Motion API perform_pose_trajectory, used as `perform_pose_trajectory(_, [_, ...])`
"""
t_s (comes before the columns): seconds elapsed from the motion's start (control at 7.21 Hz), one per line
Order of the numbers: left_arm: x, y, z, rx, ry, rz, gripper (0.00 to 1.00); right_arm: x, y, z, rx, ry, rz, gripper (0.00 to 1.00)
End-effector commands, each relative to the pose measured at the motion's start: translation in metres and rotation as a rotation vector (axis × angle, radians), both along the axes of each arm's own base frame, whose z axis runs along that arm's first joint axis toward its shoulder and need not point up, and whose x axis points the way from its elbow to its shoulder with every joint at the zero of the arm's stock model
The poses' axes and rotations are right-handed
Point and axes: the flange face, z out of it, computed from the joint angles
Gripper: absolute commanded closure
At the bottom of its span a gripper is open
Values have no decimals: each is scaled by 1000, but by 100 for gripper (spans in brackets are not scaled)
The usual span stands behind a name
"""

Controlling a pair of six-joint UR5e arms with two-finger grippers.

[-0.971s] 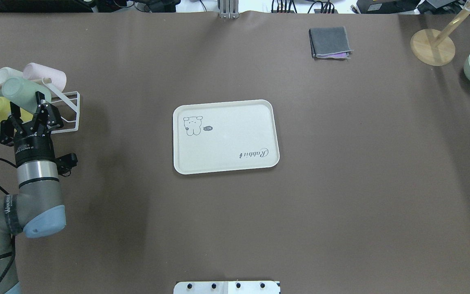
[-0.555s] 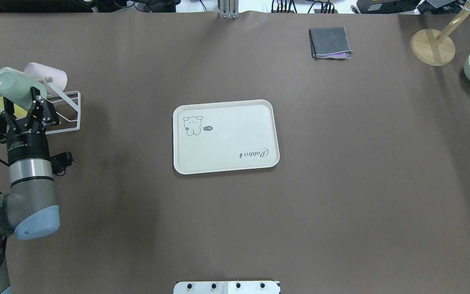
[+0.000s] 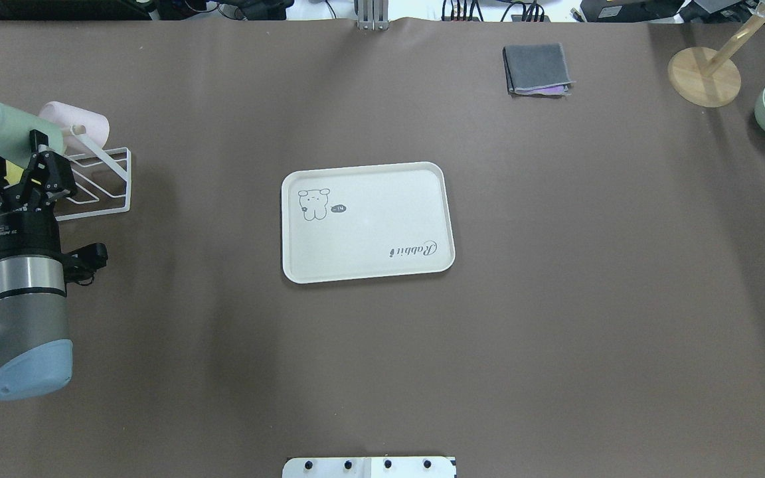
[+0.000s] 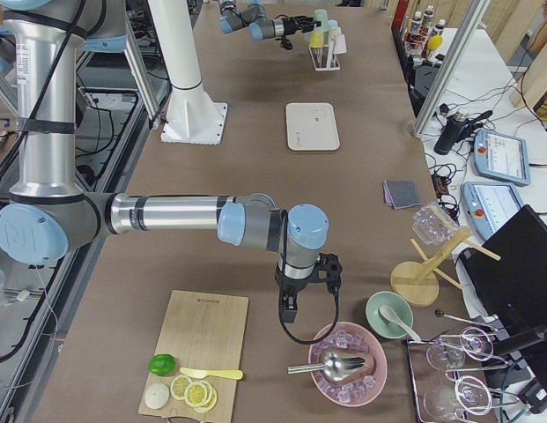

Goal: Pick up and place green cup on tray

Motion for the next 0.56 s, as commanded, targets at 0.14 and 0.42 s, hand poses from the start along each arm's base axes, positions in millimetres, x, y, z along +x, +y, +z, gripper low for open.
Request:
perform_pose_trajectory(0.14, [-13,6,-43,78,205,1,91,0,1,1,-2,0,0,0])
perform_pose_trajectory(0.42, [-5,22,-71,127,360,47,92,0,2,2,-6,0,1,0])
